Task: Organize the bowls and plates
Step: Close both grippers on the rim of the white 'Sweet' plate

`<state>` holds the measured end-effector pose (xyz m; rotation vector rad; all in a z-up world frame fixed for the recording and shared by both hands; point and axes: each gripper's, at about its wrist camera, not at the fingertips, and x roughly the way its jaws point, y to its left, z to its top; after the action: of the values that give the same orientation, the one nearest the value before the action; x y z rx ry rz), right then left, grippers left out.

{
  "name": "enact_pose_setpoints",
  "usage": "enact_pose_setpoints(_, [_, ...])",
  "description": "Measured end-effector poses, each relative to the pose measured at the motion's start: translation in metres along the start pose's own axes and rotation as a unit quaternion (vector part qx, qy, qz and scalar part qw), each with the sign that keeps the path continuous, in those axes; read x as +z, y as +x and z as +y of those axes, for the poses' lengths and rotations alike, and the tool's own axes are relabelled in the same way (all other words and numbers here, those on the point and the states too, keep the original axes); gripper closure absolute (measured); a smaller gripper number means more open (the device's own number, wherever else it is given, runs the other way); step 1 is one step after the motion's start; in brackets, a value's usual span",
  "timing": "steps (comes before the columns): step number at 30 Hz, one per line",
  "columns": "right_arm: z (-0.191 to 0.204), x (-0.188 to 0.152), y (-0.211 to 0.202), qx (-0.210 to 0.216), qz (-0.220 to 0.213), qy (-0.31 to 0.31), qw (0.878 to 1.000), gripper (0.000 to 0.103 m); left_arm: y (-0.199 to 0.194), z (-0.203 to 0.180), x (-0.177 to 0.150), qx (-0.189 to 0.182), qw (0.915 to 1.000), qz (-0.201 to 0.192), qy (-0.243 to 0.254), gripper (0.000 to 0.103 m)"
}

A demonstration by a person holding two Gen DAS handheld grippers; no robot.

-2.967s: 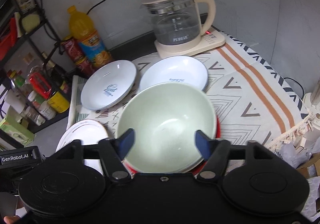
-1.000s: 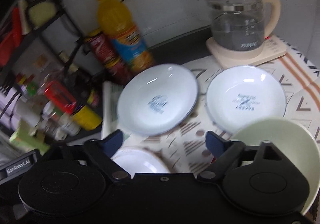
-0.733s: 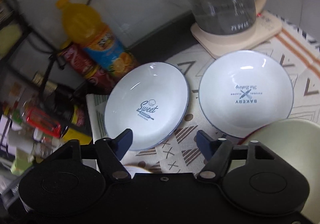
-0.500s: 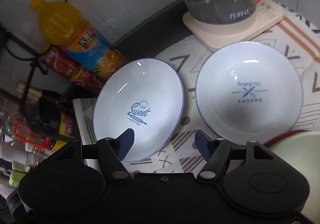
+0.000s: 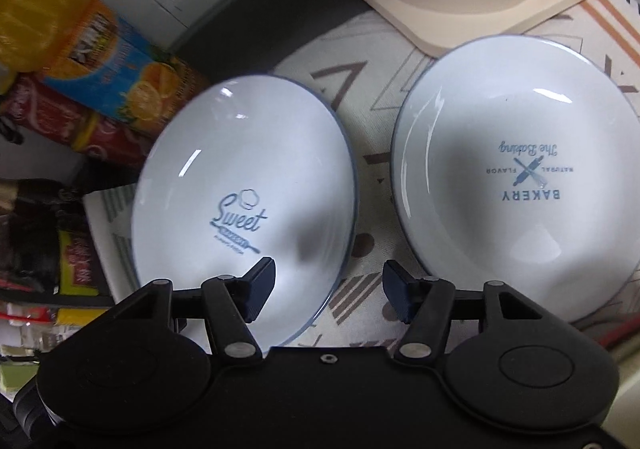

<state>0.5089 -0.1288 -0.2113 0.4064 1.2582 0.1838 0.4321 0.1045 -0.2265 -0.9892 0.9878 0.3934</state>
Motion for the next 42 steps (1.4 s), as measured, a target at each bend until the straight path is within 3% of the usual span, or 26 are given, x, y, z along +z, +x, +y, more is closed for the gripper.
enact_pose_setpoints(5, [-0.003,0.001,0.014,0.003,0.014,0.011,1.000,0.065,0.011,0.002,0.003,0.005,0.9999,0.000,-0.011,0.077])
enact_pose_setpoints(16, [0.004,0.005,0.016,0.006,-0.021,0.001,1.000,0.067,0.025,0.006,0.005,-0.007,0.9992,-0.001,-0.039,0.092])
enact_pose_setpoints(18, [0.003,0.005,0.015,-0.003,-0.025,-0.001,1.000,0.081,0.026,0.006,0.005,-0.014,0.9990,0.003,-0.042,0.097])
enact_pose_setpoints(30, [0.004,0.001,-0.001,0.026,-0.046,-0.028,0.998,0.092,0.010,-0.011,0.002,0.000,0.9998,-0.018,0.010,0.096])
enact_pose_setpoints(36, [0.013,-0.004,-0.025,0.019,-0.073,-0.084,0.994,0.091,0.002,-0.010,0.000,-0.002,0.9999,-0.009,0.012,0.095])
enact_pose_setpoints(42, [0.017,-0.015,-0.039,0.022,-0.096,-0.069,0.993,0.091,-0.011,-0.005,-0.013,-0.008,0.9997,0.000,0.021,0.093])
